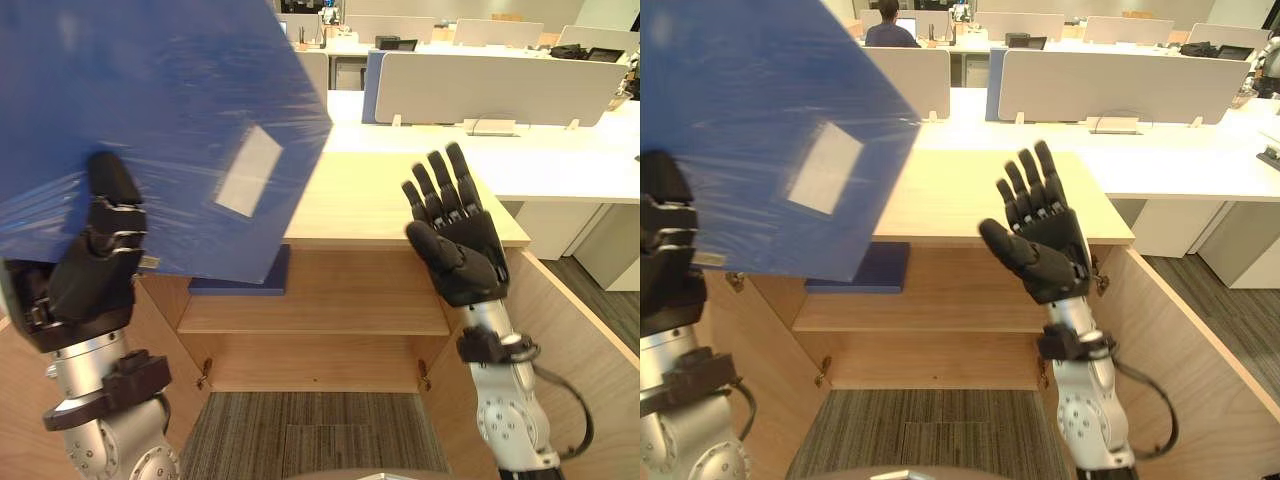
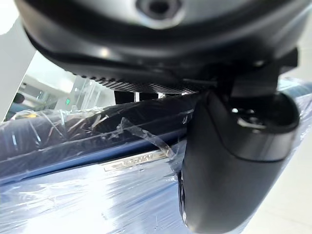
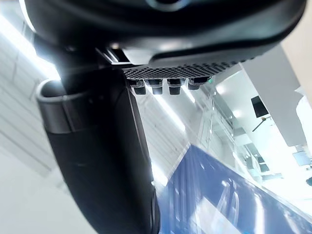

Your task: Walk over to the cabinet, pick up the folder, carry it to the office cabinet, place the folder inside the office cabinet, then close the office cabinet door

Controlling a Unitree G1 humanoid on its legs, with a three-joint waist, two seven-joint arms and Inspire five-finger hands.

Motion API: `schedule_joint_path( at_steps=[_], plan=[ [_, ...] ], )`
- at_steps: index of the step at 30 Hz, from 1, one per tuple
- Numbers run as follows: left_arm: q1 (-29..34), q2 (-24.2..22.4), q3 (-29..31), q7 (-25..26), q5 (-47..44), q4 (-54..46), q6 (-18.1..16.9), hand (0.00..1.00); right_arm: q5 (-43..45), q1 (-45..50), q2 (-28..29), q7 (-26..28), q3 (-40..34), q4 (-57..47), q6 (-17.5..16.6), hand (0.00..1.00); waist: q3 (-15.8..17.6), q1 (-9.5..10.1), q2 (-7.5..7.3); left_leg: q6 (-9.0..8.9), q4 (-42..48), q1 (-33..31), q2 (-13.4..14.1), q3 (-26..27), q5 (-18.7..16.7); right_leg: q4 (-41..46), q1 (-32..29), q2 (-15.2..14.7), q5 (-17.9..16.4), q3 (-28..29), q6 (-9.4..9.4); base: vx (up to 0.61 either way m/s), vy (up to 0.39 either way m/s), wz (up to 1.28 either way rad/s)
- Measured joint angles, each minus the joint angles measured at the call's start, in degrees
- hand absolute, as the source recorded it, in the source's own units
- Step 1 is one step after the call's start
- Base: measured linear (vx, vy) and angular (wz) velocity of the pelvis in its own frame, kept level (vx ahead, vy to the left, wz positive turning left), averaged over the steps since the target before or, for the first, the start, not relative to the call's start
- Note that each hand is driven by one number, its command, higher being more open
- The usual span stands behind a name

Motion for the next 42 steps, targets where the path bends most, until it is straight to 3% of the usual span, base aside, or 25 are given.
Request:
schedule_joint_path(
  at_steps=[2,11,16,19,30,31,36,37,42],
  plan=[
    [-0.25,1.81,-4.01,-1.11,4.29,0.18,-0.09,0.00,-4.51,-6.30,-2.52,-1.54,2.31,0.24,1.33,1.00,-0.22,0.15,0.18,-0.01,0.01,-0.06,0.07,0.02,0.03,-0.02,-0.05,0.09,0.07,0.02,-0.02,0.00,0.000,0.00],
    [-1.18,5.13,-4.19,-1.06,6.20,1.24,-1.89,0.00,-10.80,-17.67,-15.88,-2.72,4.04,5.10,2.74,1.00,-0.84,0.49,-0.24,0.00,0.02,-0.49,0.14,0.16,0.08,-0.09,-0.36,0.17,0.38,0.26,0.05,0.00,0.000,0.00],
    [0.64,15.98,-9.49,-4.25,3.20,2.24,-1.63,0.00,-12.98,-28.73,-23.74,-2.88,5.36,8.25,2.45,1.00,-1.28,0.42,0.40,0.11,-0.01,-0.49,0.16,0.59,0.18,-0.03,-0.71,0.12,0.79,0.94,0.24,-0.03,0.012,-0.05],
    [1.27,17.78,-9.51,-4.67,1.65,3.27,-1.63,0.00,-15.08,-32.88,-30.40,-0.93,7.95,8.23,1.15,1.00,-1.68,0.34,0.61,0.13,-0.22,-0.44,0.17,0.73,0.24,-0.01,-0.78,0.12,0.89,1.10,0.26,-0.02,0.007,-0.03],
    [2.86,20.55,-10.11,-4.88,0.07,3.50,-2.63,0.00,-17.92,-33.27,-34.03,-0.13,8.12,8.14,-0.76,1.00,-1.88,0.27,0.54,0.26,-0.28,-0.22,0.22,0.80,0.66,0.24,-0.76,0.12,0.97,1.21,0.30,0.00,0.001,0.00],
    [3.32,20.74,-10.10,-4.88,0.06,3.50,-2.79,0.00,-18.99,-33.26,-34.03,-0.08,8.12,8.16,-0.76,0.00,-1.90,0.23,0.57,0.28,-0.28,-0.23,0.22,0.80,0.70,0.23,-0.77,0.12,1.00,1.22,0.31,0.00,0.000,0.00],
    [4.45,23.77,-9.49,-4.88,-1.15,4.77,-3.22,0.00,-13.74,-33.26,-36.84,1.76,12.13,9.33,-0.64,0.00,-1.91,0.31,0.59,0.28,-0.29,-0.35,0.27,0.81,0.81,0.18,-0.86,0.18,1.11,1.25,0.30,0.00,0.000,0.00],
    [4.88,25.07,-9.39,-4.89,-1.60,5.40,-3.52,1.00,-11.37,-33.27,-38.83,2.32,14.25,9.49,-0.54,0.00,-1.94,0.41,0.55,0.26,-0.29,-0.49,0.30,0.81,0.84,0.13,-0.97,0.21,1.18,1.26,0.27,0.00,0.000,0.00],
    [6.93,29.99,-9.37,-5.00,-1.74,8.31,-4.17,1.00,-2.86,-33.26,-45.89,5.97,21.38,10.02,1.72,0.00,-2.21,0.56,-0.04,0.08,-0.28,-0.79,0.53,0.81,0.97,0.06,-1.29,0.45,1.37,1.34,0.13,0.00,0.000,0.00]
  ],
)
